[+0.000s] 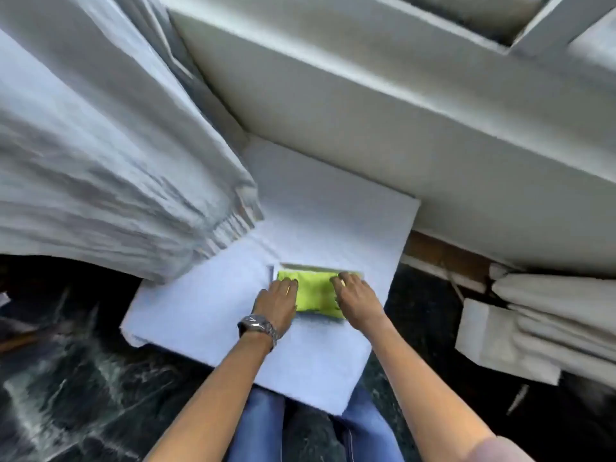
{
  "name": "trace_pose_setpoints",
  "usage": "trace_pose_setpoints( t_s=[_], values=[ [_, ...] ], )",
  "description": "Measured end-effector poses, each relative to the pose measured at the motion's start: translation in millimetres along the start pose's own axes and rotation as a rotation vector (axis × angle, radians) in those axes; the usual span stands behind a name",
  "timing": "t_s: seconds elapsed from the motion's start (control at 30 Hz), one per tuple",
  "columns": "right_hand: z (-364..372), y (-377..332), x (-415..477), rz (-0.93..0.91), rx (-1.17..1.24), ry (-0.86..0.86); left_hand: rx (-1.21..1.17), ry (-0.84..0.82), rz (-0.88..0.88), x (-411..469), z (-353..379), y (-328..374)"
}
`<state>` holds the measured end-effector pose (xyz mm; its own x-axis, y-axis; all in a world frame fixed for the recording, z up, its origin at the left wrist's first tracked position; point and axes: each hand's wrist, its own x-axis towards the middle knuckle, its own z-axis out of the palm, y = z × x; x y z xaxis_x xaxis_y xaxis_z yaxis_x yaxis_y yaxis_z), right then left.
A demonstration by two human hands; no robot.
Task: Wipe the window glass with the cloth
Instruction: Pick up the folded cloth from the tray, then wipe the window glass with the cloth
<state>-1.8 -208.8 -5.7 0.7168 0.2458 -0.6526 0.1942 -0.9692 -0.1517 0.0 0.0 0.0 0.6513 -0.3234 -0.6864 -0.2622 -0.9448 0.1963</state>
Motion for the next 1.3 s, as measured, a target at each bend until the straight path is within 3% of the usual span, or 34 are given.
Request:
trace_pose_setpoints(
  t_s=[0.13, 0.23, 0.43, 0.5, 0.6, 0.67, 0.73, 0.8, 0.9, 1.03, 1.13, 1.23, 1.3],
  values=[
    [34, 7, 32, 0.039, -0.039, 0.027, 0.033, 0.155, -0.068, 35, 36, -5],
    [38, 4, 39, 0.055, -0.105, 0.054, -0.072, 0.105, -0.153, 56, 45, -1],
    [1, 11, 29, 0.01, -0.208, -0.045, 0.049, -0.003, -0.135, 56, 5, 4],
    [-18, 18, 16, 0.014, -0.044, -0.122, -0.128, -0.027, -0.116, 39, -14, -1],
    [-64, 30, -23, 0.153, 0.529, -0.104, -0.681, 0.039, -0.201, -5, -61, -9],
    [-106, 33, -55, 0.274, 0.863, 0.073, -1.03, 0.2, -0.246, -37, -104, -6],
    [-143, 31, -74, 0.384, 1.125, 0.319, -1.232, 0.337, -0.287, -57, -141, 3],
    [-208, 24, -91, 0.411, 1.319, 0.529, -1.231, 0.512, -0.267, -74, -199, 20],
    [-320, 5, -109, 0.35, 1.399, 0.774, -1.154, 0.827, -0.199, -93, -303, 49],
    [-497, -9, -156, 0.177, 1.127, 1.281, -1.122, 1.196, -0.082, -130, -467, 74],
    [-612, -21, -221, -0.025, 0.774, 1.611, -1.162, 1.414, 0.143, -179, -577, 86],
    [-700, -30, -283, -0.07, 0.425, 1.875, -1.193, 1.515, 0.438, -226, -664, 103],
    [-758, -32, -321, 0.018, 0.193, 2.029, -1.164, 1.475, 0.594, -253, -714, 116]
  ],
)
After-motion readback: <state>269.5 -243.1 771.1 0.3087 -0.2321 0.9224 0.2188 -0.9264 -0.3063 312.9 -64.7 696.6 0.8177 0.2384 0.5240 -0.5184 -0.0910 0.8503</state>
